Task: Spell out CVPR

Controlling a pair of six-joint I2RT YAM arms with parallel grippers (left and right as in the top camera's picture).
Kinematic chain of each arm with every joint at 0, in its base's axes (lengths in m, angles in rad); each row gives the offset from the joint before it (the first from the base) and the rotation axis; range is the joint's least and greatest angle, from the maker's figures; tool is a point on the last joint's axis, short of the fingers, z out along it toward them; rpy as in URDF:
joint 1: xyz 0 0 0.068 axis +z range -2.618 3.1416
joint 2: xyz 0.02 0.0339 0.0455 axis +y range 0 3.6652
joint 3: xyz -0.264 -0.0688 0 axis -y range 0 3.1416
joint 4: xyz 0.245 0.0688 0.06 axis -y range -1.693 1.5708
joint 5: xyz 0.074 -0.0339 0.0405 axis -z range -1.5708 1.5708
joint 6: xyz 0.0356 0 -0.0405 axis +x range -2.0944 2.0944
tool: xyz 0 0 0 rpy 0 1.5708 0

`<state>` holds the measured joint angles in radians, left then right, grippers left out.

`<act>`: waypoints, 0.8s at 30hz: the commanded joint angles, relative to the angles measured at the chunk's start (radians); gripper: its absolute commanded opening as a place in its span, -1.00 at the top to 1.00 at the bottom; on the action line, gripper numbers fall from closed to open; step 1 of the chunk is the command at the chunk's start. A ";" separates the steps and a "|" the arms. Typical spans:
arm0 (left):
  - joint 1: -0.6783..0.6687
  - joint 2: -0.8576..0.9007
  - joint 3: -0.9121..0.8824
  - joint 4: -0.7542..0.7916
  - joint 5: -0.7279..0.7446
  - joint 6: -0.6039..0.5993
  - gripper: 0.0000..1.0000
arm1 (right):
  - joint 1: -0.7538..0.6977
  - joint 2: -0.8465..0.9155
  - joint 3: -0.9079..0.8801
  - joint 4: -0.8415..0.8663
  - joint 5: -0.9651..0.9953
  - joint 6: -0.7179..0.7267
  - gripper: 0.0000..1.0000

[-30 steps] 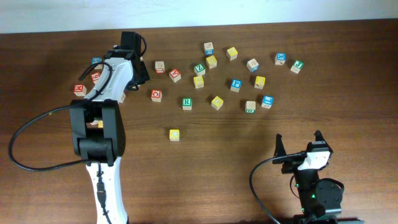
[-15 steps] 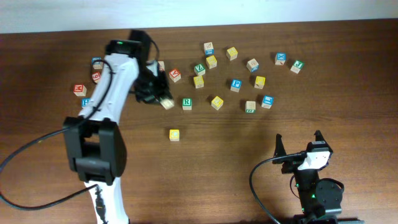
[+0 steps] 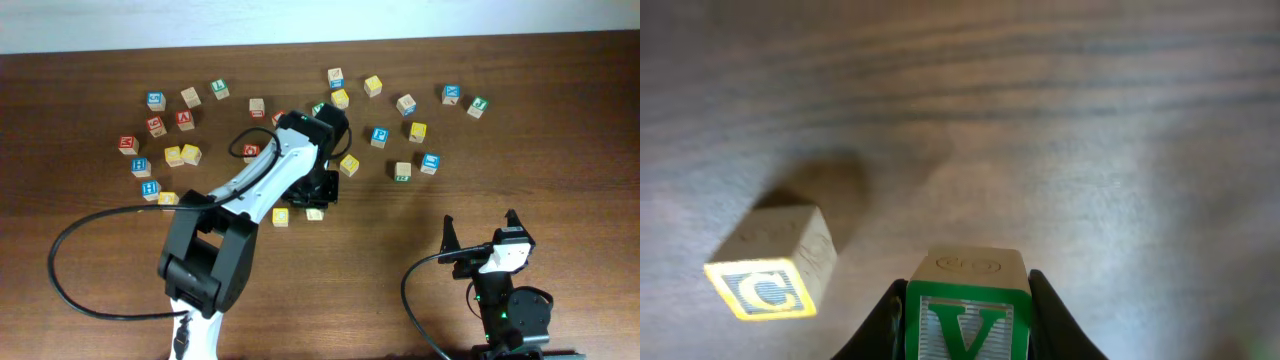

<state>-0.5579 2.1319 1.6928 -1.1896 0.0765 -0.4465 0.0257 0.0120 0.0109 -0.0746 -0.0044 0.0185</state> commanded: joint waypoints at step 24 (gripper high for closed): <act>0.002 -0.021 -0.047 0.048 -0.119 -0.054 0.24 | -0.006 -0.006 -0.005 -0.005 -0.003 -0.003 -0.96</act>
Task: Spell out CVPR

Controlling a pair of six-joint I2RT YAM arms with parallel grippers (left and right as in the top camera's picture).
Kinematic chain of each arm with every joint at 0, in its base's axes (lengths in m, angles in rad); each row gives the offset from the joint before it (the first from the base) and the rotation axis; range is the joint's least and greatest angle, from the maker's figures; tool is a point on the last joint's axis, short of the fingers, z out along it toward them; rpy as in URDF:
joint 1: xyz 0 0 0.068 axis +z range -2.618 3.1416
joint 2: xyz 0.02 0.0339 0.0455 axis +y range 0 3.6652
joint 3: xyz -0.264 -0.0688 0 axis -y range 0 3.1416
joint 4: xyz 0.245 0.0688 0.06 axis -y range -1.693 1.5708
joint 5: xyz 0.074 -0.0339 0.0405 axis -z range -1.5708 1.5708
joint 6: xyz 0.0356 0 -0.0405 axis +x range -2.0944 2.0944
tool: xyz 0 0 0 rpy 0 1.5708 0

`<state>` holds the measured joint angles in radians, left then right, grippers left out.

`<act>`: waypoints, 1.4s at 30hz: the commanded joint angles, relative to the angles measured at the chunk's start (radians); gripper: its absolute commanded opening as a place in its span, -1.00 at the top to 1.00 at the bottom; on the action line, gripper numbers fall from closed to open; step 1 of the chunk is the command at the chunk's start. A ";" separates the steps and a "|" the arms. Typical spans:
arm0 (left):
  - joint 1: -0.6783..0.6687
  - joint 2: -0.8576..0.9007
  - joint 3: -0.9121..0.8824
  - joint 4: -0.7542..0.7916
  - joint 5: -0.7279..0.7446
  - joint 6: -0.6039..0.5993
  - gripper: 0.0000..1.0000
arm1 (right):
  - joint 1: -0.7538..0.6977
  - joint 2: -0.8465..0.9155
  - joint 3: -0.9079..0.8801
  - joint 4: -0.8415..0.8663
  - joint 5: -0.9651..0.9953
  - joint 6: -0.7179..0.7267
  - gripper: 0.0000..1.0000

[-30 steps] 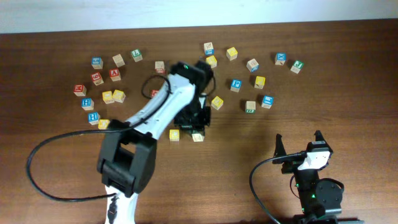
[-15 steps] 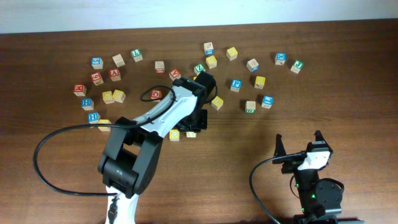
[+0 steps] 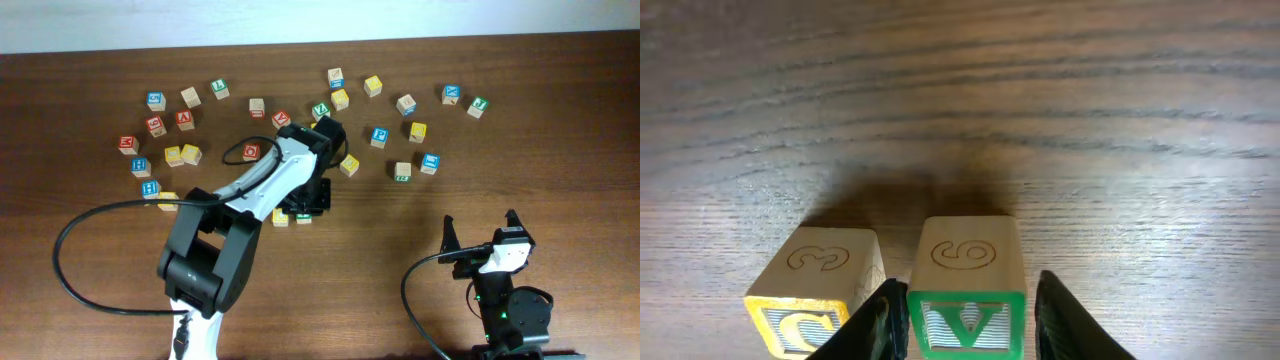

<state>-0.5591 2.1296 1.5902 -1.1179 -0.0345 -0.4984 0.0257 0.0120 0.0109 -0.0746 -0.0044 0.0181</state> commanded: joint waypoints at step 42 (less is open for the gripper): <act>0.760 -0.017 0.387 -0.510 -0.053 -0.028 -0.98 | -0.006 -0.006 0.008 0.956 -0.960 0.275 -0.96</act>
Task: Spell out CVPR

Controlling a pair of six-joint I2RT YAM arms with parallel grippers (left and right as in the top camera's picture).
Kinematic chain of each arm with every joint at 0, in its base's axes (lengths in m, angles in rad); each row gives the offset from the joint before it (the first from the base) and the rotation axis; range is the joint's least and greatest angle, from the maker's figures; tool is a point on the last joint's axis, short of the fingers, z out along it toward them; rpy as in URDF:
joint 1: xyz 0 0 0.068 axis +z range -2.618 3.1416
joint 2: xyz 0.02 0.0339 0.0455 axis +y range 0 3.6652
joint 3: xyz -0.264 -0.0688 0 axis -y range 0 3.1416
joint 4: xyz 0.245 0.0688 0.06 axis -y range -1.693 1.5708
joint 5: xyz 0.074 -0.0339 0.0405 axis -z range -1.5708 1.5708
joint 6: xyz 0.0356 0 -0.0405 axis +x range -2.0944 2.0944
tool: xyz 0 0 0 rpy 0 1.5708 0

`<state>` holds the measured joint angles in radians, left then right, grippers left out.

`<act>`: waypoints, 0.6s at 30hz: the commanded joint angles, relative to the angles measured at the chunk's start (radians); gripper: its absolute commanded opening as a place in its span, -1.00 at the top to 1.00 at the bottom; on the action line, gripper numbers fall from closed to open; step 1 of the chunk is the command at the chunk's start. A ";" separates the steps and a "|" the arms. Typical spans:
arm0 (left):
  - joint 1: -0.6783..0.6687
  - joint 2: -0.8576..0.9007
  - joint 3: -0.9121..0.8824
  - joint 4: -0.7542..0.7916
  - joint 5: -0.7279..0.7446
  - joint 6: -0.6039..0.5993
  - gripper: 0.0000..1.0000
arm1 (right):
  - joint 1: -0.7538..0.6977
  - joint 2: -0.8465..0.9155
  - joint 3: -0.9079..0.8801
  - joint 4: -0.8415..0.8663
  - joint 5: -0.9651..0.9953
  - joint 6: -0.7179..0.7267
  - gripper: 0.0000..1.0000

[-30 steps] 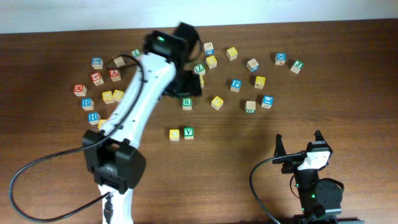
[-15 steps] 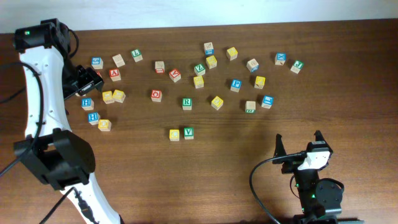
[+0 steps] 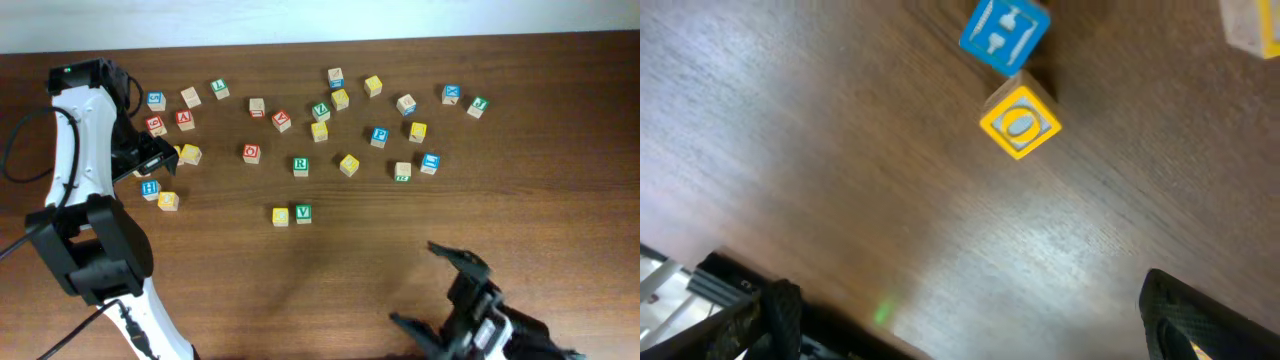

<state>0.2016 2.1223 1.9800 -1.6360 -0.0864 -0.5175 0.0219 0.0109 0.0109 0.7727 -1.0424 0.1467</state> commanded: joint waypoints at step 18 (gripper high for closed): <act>0.000 -0.010 -0.003 0.008 -0.001 -0.009 -0.98 | -0.003 0.811 1.170 -1.196 0.079 -0.405 -0.96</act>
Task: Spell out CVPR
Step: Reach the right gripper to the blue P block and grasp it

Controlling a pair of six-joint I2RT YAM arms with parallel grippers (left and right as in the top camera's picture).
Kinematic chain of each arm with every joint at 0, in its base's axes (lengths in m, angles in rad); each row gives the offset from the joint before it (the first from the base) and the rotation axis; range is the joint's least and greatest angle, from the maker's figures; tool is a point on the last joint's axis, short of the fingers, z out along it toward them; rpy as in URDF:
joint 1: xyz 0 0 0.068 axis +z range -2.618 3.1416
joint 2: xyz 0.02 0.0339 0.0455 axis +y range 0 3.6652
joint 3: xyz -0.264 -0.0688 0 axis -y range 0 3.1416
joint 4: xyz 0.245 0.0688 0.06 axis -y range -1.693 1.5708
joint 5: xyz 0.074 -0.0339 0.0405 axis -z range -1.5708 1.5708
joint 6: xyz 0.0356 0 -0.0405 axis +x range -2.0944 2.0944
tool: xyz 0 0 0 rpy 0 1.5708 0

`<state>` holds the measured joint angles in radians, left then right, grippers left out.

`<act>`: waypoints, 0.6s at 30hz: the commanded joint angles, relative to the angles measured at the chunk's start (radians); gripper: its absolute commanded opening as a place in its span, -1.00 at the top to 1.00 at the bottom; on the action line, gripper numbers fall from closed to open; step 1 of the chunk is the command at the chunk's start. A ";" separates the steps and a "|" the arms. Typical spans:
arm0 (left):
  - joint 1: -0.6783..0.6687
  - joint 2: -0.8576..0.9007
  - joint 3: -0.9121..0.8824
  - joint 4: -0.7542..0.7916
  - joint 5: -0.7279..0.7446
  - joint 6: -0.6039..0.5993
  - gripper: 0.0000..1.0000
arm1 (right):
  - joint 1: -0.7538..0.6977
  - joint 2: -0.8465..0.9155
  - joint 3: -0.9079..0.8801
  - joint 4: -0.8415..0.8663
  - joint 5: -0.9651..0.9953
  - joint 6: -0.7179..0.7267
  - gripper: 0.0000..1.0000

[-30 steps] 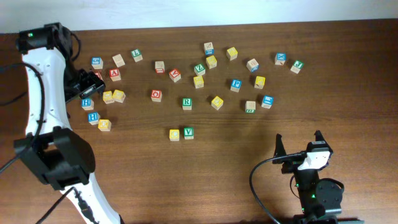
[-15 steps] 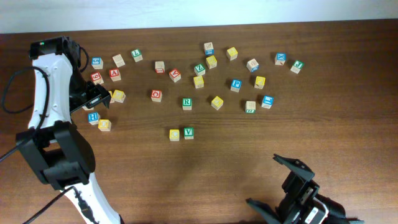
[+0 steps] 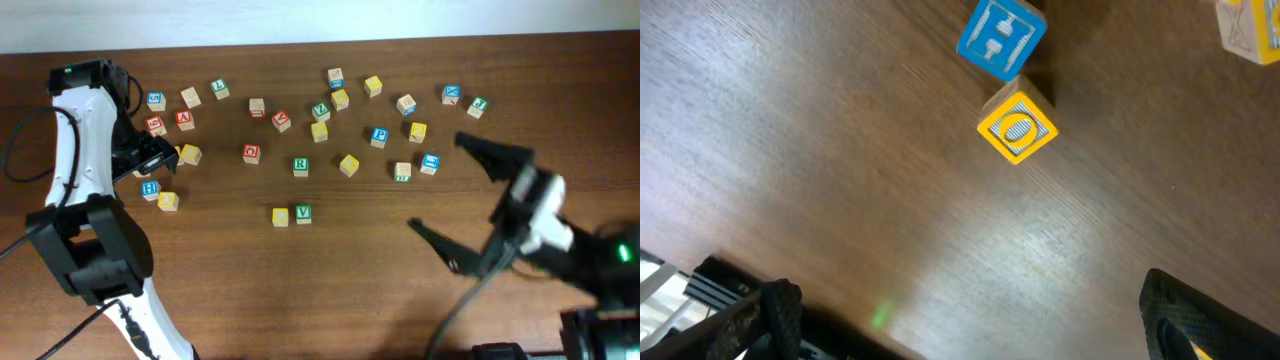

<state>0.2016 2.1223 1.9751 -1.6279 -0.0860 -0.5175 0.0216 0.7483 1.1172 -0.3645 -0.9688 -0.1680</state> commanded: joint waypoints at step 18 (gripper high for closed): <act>-0.001 -0.010 0.002 0.000 -0.002 -0.009 -0.99 | 0.248 0.881 0.422 -0.629 0.379 0.083 -0.96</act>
<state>0.2016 2.1223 1.9751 -1.6295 -0.0860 -0.5175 0.2638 1.5822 1.5196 -1.0462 -0.7048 -0.2836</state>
